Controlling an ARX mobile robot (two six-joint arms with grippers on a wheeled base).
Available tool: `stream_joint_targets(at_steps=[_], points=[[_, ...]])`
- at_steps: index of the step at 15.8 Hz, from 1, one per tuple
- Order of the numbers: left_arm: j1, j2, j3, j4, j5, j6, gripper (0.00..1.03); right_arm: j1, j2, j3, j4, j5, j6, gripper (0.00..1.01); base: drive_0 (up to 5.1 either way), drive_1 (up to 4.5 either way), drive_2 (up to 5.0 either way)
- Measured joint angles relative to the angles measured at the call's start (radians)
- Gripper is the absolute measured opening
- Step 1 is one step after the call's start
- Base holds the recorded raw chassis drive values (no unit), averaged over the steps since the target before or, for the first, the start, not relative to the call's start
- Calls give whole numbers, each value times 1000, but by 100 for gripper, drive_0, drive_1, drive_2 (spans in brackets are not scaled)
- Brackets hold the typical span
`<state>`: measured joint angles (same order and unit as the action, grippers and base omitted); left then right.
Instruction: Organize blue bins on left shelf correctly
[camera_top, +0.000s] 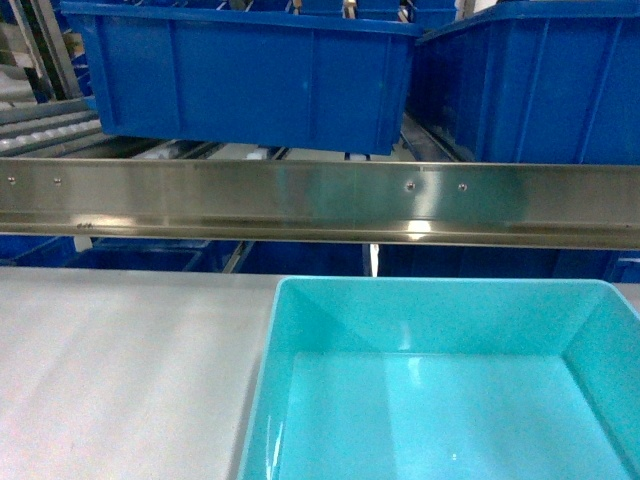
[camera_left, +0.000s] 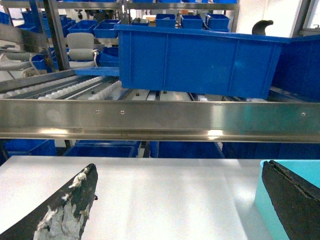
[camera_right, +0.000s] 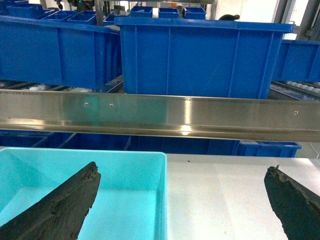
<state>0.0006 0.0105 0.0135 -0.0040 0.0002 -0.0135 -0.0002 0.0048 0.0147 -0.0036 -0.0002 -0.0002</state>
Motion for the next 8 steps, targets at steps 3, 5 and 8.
stream_joint_targets(at_steps=[3,5,8], points=[[0,0,0,0,0,0,98,0,0,0,0,0,0,98,0,0,0],[0,0,0,0,0,0,98,0,0,0,0,0,0,98,0,0,0],[0,0,0,0,0,0,98,0,0,0,0,0,0,98,0,0,0]])
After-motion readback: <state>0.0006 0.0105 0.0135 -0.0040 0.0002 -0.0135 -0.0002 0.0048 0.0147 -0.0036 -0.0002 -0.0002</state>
